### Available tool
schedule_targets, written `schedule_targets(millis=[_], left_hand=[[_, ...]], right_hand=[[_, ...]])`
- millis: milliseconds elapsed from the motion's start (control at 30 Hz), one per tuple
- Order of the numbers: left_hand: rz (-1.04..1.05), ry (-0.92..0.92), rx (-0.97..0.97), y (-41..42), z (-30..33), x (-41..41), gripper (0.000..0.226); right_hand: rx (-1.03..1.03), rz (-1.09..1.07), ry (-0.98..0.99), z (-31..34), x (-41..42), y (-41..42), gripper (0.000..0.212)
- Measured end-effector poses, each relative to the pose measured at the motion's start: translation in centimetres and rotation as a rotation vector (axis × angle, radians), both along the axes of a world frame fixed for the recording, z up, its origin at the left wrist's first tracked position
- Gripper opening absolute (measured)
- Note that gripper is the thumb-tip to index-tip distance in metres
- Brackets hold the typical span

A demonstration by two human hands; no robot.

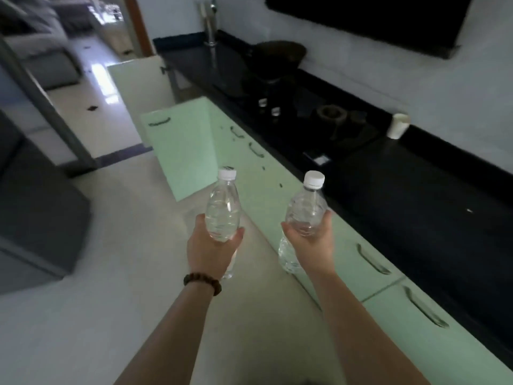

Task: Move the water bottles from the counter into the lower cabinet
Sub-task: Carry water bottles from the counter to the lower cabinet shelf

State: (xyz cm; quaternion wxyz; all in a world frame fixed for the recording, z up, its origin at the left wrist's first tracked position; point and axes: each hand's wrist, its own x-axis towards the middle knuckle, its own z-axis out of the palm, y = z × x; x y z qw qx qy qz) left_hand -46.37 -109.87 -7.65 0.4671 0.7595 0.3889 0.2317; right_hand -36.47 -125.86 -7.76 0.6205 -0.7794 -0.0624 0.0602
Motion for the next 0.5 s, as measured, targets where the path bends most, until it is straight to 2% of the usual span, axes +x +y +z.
schedule_targets(millis=[133,267,500], left_hand=[[0.197,-0.013,-0.041,6.6,-0.8,-3.3,0.042],[0.305,-0.017,-0.038,12.1,-2.0,-4.4,0.043],[0.394,-0.012,-0.016,23.4,-3.5,0.3,0.041]], right_hand=[[-0.033,0.132,-0.008,-0.2,-0.4,8.3,0.053],[-0.061,0.256,-0.016,-1.4,0.3,15.3,0.057],[-0.083,0.389,-0.088,-4.5,7.0,28.8,0.059]])
